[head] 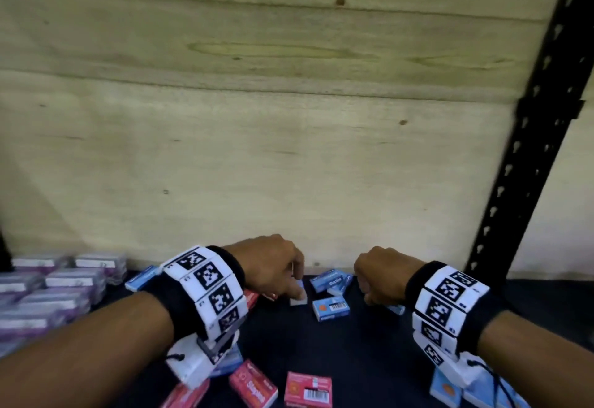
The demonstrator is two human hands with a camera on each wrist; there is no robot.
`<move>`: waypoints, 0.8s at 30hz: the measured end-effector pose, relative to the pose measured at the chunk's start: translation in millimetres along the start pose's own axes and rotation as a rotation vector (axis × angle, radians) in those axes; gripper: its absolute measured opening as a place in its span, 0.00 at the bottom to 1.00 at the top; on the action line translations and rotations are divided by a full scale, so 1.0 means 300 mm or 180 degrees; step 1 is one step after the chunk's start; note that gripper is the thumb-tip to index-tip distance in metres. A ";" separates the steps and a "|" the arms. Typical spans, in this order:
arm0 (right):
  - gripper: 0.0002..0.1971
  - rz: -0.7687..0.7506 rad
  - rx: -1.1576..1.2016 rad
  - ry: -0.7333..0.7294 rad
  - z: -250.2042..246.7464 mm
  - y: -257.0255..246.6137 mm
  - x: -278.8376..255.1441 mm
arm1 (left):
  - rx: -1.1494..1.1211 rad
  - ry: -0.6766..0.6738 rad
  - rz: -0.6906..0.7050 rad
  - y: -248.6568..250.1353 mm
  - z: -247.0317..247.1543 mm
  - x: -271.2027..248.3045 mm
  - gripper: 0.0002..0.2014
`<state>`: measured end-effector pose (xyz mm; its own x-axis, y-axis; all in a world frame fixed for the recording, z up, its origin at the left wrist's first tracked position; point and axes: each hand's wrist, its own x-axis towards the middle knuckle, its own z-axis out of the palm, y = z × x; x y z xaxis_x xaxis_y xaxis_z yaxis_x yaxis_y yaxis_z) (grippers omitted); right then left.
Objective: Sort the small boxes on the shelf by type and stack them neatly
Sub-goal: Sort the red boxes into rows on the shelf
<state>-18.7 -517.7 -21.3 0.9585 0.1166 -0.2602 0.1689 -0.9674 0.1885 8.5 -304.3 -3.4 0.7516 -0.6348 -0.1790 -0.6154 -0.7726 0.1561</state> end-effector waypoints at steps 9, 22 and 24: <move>0.07 -0.0292 0.0119 0.0209 -0.082 -0.099 0.053 | 0.0719 -0.0068 -0.1291 -0.347 -0.077 -0.211 0.16; 0.16 -0.1608 0.0172 0.0441 -0.286 -0.636 0.305 | 0.0568 -0.0022 -0.1858 -0.599 -0.083 -0.502 0.13; 0.19 -0.1705 0.0001 0.0367 -0.301 -0.721 0.338 | 0.0569 -0.0033 -0.1895 -0.621 -0.091 -0.538 0.15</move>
<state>62.8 -276.4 -2.9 0.7573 0.6169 -0.2143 0.6403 -0.7660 0.0577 8.1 -57.7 22.9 0.9763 -0.0940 -0.1949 -0.1223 -0.9828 -0.1385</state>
